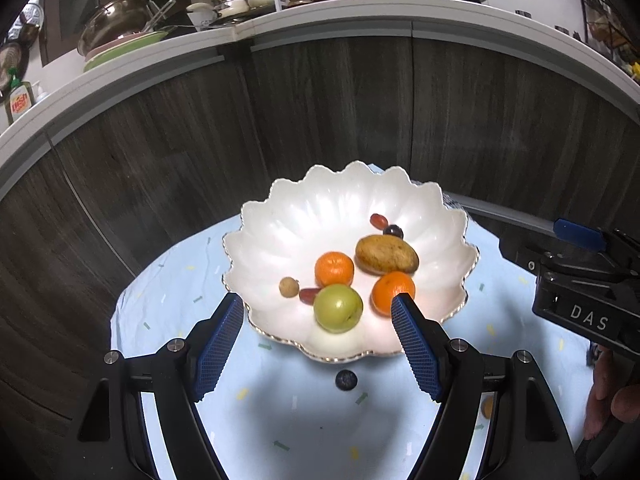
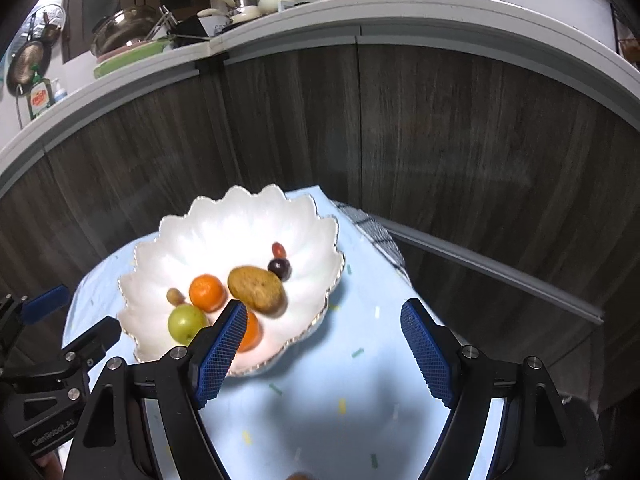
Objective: Organize fruits
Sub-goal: 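Move both open tools back toward the blueberry and brown kiwi on the cloth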
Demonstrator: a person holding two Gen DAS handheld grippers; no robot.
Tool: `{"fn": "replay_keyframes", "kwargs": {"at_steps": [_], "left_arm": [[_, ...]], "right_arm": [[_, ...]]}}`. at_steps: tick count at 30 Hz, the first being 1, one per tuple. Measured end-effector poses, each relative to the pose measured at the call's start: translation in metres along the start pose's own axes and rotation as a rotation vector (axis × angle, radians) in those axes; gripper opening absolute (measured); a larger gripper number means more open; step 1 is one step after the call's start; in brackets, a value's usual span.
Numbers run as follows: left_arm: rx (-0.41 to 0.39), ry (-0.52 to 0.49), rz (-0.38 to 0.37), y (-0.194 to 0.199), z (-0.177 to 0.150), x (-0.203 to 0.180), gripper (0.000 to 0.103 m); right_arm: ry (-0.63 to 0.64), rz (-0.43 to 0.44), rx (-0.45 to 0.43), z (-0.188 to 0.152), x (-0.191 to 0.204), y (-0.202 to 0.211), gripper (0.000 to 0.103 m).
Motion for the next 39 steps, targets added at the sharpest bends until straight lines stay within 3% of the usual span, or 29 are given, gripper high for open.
{"fn": "replay_keyframes", "kwargs": {"at_steps": [11, 27, 35, 39], "left_arm": [[-0.008, -0.021, -0.069, 0.002, -0.027, -0.001, 0.076], [0.059, -0.088, -0.162, -0.016, -0.079, -0.012, 0.076], [0.076, -0.099, -0.207, -0.031, -0.092, -0.017, 0.075], [0.082, -0.101, -0.230, -0.039, -0.099, -0.019, 0.069]], "right_arm": [[-0.053, -0.045, 0.063, -0.042, 0.004, 0.016, 0.080], [-0.051, -0.131, 0.188, -0.111, 0.010, 0.024, 0.079], [-0.040, -0.134, 0.188, -0.126, 0.016, 0.035, 0.079], [-0.036, -0.133, 0.163, -0.126, 0.018, 0.039, 0.079]]}}
Point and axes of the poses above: each gripper's, at about its wrist camera, not at the fingertips, and y roughly against the way its jaws point, x to its left, z to its top, the point moved 4 cm from there along -y, roughly the way its jaws point, and after that the axes turned 13 degrees about -x, right-handed, at the moved point
